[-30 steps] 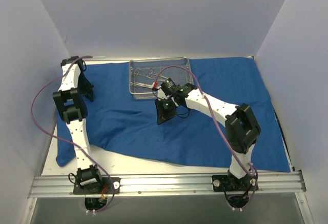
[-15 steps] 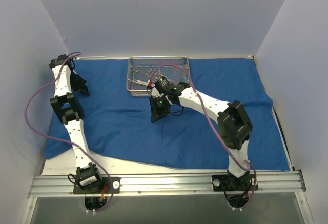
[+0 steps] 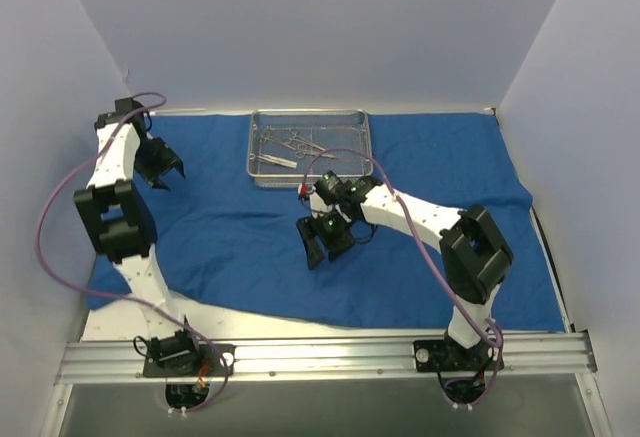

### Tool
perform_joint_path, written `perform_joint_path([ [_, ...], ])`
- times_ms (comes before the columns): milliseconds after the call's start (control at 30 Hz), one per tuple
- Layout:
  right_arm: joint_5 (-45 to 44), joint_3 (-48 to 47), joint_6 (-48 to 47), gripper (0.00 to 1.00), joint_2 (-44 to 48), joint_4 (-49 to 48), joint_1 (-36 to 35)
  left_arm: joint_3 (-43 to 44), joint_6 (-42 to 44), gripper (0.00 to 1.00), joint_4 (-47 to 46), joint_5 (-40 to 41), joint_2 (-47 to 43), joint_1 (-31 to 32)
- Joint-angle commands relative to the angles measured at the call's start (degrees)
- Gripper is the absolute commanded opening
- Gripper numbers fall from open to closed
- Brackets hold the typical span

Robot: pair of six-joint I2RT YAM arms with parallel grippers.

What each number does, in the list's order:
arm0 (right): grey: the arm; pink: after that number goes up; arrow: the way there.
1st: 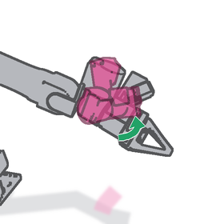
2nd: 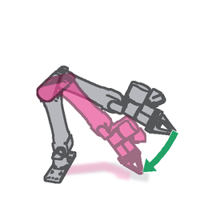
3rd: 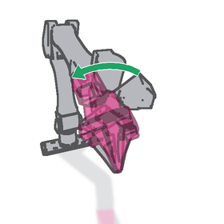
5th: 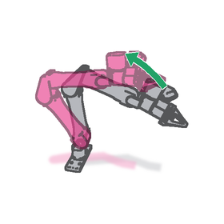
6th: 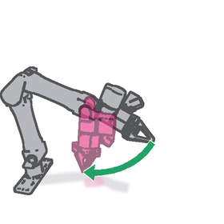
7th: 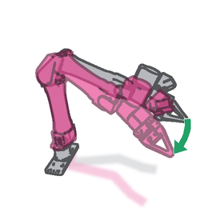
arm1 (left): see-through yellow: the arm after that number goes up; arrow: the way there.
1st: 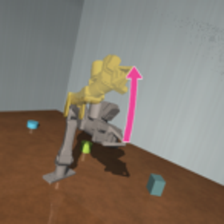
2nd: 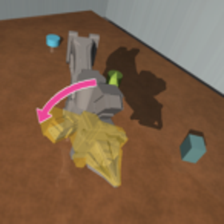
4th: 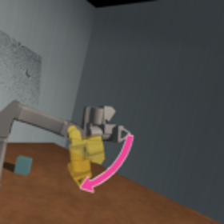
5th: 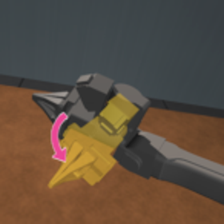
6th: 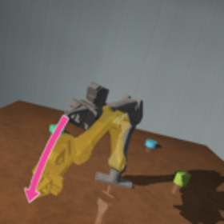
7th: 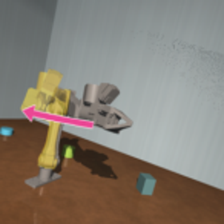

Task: Open and lay out the surgical kit
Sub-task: Smooth out the surgical kit at the center of the board.

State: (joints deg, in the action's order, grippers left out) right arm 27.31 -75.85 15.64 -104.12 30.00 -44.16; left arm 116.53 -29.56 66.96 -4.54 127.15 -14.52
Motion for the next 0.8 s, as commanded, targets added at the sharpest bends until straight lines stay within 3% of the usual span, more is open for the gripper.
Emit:
perform_joint_path([
  [0,2.7,2.7,-3.7,0.63,4.5,2.7,-2.2,-14.9,-5.6,0.60,-5.5,2.2,-15.7,1.4],
  [67,1.8,2.9,-3.2,0.63,4.4,2.8,-3.2,-23.0,-6.5,0.58,-7.0,1.6,-23.9,1.2],
  [100,1.3,2.7,-2.2,0.60,4.4,3.0,-3.2,-30.0,-6.7,0.57,-7.4,2.7,-26.4,1.0],
  [233,-3.6,4.7,6.8,0.44,8.1,0.2,-0.1,-39.1,-4.1,0.56,-5.5,3.5,-35.5,-1.2],
  [333,-0.1,6.2,10.6,0.42,10.2,-3.8,5.1,-41.2,-2.0,0.69,-0.6,8.1,-39.2,-3.4],
  [367,0.5,5.5,10.6,0.43,9.8,-3.2,6.1,-41.8,-1.7,0.94,-0.3,8.8,-40.4,-4.5],
  [567,-1.0,-4.0,6.8,0.50,6.9,2.3,7.7,-47.2,0.0,0.94,-0.9,8.4,-45.2,-14.1],
  [767,-0.8,-5.3,6.5,0.50,6.4,2.7,7.7,-51.5,-1.5,0.94,0.1,8.8,-45.2,-15.3],
])
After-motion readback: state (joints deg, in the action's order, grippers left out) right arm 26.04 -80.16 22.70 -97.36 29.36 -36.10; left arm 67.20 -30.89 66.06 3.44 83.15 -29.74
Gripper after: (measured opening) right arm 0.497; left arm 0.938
